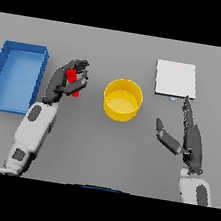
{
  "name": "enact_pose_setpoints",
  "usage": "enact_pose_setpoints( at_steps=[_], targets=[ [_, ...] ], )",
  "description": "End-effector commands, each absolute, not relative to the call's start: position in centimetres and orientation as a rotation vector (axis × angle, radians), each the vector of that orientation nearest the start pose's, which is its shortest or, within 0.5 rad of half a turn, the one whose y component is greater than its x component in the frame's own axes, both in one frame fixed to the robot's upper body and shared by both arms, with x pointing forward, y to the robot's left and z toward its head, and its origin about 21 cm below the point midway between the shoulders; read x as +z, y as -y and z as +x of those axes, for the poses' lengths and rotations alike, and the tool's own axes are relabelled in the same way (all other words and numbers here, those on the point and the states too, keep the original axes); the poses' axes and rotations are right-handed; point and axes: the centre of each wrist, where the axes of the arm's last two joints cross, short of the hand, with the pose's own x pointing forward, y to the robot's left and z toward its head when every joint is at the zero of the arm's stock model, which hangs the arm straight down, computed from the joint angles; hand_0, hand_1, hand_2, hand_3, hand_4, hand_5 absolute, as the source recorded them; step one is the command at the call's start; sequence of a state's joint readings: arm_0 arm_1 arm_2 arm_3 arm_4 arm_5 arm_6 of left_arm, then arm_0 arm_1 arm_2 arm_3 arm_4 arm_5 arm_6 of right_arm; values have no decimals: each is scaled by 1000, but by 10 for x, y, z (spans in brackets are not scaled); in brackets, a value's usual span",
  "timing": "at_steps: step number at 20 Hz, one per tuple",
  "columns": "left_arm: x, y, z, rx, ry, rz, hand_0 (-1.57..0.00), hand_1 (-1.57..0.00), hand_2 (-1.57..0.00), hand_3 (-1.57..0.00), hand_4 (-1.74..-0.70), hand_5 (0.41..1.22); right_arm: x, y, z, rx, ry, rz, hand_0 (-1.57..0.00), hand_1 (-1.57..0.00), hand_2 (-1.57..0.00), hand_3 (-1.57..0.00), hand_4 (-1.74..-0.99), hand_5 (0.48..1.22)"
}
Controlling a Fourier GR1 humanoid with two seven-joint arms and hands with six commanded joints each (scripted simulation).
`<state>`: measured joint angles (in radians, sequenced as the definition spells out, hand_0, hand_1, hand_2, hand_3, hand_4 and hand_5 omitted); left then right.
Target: Pick up the red beaker and tilt it to pour out 1 green nut into yellow bowl. Pick up the yellow bowl and place it on the metallic measuring scale.
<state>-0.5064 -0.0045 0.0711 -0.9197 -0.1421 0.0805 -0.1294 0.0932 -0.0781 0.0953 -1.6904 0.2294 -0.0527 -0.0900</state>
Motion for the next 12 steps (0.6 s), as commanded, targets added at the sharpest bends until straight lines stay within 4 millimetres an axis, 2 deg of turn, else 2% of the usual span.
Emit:
enact_pose_setpoints(
  at_steps=[1,2,3,4,5,8,12],
  targets=[
    [-25,-179,358,-208,1527,77,-662,-699,-733,-724,-1500,941,9,229,226,258,1685,-224,1,1,1,1,-1255,644],
    [-25,-178,361,-216,1519,87,-844,-874,-900,-838,-1541,997,11,235,226,252,1687,-232,1,1,1,1,-1256,646],
    [-25,-176,360,-243,1533,91,-989,-1013,-1034,-926,-1575,1042,11,230,226,248,1688,-220,1,1,1,1,-1254,645],
    [-27,-174,360,-264,1555,83,-1106,-1125,-1142,-974,-1603,1078,9,233,225,244,1683,-224,1,1,1,1,-1252,644],
    [-26,-170,359,-286,1555,88,-1199,-1214,-1228,-1093,-1571,1106,8,232,222,248,1684,-228,1,1,1,1,-1250,643],
    [-26,-168,357,-284,1541,87,-1380,-1388,-1395,-1326,-1505,1162,8,231,220,238,1689,-224,1,1,1,1,-1257,645],
    [-18,-168,359,-201,1589,76,-1493,-1496,-1499,-1471,-1644,1132,9,229,223,232,1690,-211,1,1,1,1,-1262,646]
  ],
)
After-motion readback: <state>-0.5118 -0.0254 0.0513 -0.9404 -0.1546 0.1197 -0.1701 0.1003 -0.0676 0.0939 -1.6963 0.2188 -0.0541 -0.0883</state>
